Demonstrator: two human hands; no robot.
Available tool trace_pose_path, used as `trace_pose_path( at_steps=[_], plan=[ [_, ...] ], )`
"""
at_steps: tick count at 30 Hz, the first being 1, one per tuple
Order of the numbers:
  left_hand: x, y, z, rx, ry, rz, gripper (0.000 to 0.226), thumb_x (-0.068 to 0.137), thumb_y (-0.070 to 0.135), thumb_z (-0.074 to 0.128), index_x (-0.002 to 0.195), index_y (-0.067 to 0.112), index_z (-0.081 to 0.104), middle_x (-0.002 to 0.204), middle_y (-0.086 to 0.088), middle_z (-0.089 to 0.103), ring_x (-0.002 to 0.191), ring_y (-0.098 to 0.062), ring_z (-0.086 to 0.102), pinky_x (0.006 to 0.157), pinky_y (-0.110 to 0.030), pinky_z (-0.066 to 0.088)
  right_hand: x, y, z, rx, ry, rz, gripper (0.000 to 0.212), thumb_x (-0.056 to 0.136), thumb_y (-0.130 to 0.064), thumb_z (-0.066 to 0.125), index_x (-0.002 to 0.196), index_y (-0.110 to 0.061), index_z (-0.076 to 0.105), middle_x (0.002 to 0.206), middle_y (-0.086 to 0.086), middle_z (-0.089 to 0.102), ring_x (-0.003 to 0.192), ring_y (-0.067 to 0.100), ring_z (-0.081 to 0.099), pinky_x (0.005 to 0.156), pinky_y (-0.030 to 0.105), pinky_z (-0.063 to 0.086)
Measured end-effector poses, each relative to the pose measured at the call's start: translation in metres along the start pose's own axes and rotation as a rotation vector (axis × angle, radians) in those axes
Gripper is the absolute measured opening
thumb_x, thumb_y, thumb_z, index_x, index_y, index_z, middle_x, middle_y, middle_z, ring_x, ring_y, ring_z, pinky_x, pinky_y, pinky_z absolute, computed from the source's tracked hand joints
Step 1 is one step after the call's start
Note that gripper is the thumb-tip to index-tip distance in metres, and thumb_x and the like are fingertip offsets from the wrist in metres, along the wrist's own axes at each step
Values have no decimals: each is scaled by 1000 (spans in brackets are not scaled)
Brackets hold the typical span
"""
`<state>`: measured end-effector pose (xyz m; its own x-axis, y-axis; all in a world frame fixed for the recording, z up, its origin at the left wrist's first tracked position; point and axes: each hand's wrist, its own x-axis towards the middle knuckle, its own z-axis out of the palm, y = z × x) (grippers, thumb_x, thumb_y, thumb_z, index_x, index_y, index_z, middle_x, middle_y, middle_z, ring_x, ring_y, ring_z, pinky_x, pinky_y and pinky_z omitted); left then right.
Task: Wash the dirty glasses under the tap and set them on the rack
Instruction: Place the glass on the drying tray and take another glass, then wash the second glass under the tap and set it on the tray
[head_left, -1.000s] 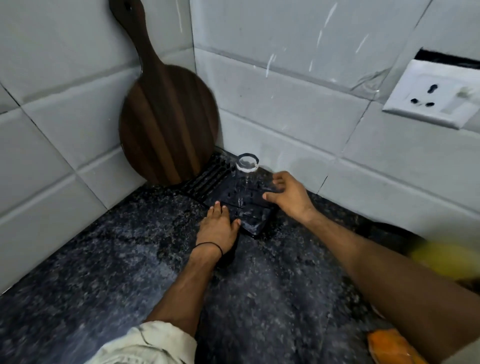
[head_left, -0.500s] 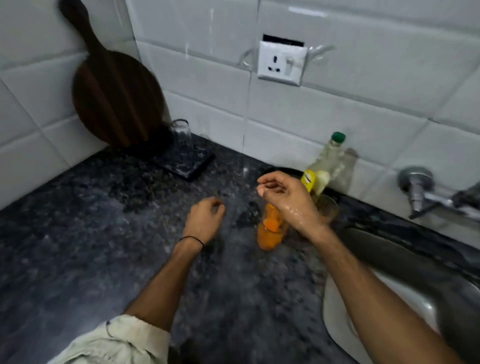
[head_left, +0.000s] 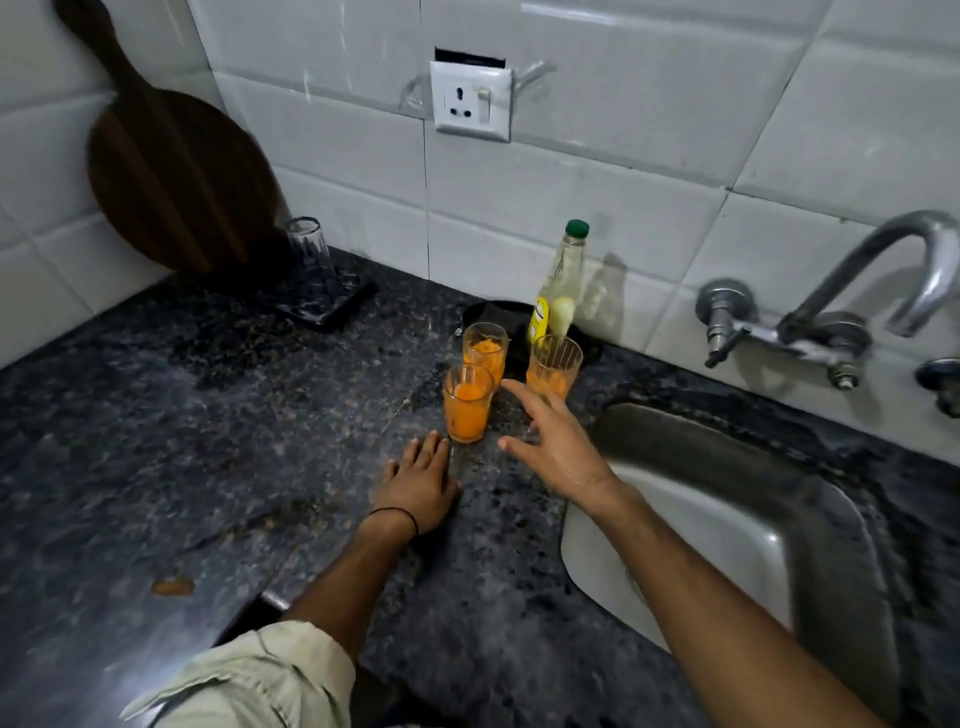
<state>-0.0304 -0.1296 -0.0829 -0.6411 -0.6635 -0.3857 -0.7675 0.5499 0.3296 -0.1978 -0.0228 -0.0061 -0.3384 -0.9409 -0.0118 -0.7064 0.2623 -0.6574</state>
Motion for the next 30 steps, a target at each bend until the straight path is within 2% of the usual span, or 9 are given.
trace_pose_path(
  at_steps=[4,8,12,14,17,20,23,26,30],
  plan=[
    [1,-4,8,81,-43,22,70,103,53,21,155,23,-14,161,4,-24,149,-19,-19,121,-48,-2,21,-12,19,-46,-64,-3,69,93,-28,68,153,-29,32,146,7,42,131,25,45,104,36,42],
    [1,-10,11,85,-35,41,70,102,55,18,154,24,-18,160,6,-27,148,-18,-23,121,-47,-5,44,-18,38,-117,-46,48,54,91,-33,69,140,-25,48,135,7,50,122,28,52,99,42,47],
    [0,-12,10,58,-8,65,69,102,54,18,155,24,-14,161,6,-24,149,-17,-21,121,-46,-5,55,-17,49,-118,56,66,36,92,-33,67,125,-21,59,120,7,59,110,30,58,86,38,48],
    [-1,-13,9,15,54,86,67,103,51,23,157,23,-4,164,5,-14,151,-18,-14,122,-46,-1,51,-15,49,-98,106,41,32,91,-30,69,121,-18,63,115,9,62,106,31,60,83,37,48],
    [2,-14,6,-64,224,106,55,103,42,33,153,19,27,164,0,17,150,-22,14,121,-47,15,34,-8,43,-59,170,65,29,88,-29,73,115,-19,68,109,9,69,100,33,64,82,41,53],
    [8,-13,1,-139,369,127,41,100,34,42,136,16,52,147,-5,48,134,-25,43,110,-44,33,6,7,35,-23,227,121,28,86,-35,73,112,-25,70,106,5,72,99,28,67,80,43,55],
    [12,-3,-4,-180,459,182,28,95,25,52,119,15,62,123,-6,63,113,-29,56,94,-42,42,-25,21,19,31,300,179,27,84,-32,78,111,-30,71,105,-2,74,97,19,69,79,29,53],
    [15,21,-8,-266,455,318,18,93,18,55,105,12,66,104,-9,68,98,-30,60,82,-40,49,-54,35,-4,-1,373,233,29,82,-32,81,110,-30,73,97,-4,76,89,16,72,77,32,56],
    [22,81,-16,-343,252,579,20,95,15,53,104,11,69,96,-10,71,88,-27,64,73,-36,49,-86,50,-39,-80,466,358,25,80,-37,80,104,-31,73,91,-8,75,82,15,70,75,36,57]
  ],
)
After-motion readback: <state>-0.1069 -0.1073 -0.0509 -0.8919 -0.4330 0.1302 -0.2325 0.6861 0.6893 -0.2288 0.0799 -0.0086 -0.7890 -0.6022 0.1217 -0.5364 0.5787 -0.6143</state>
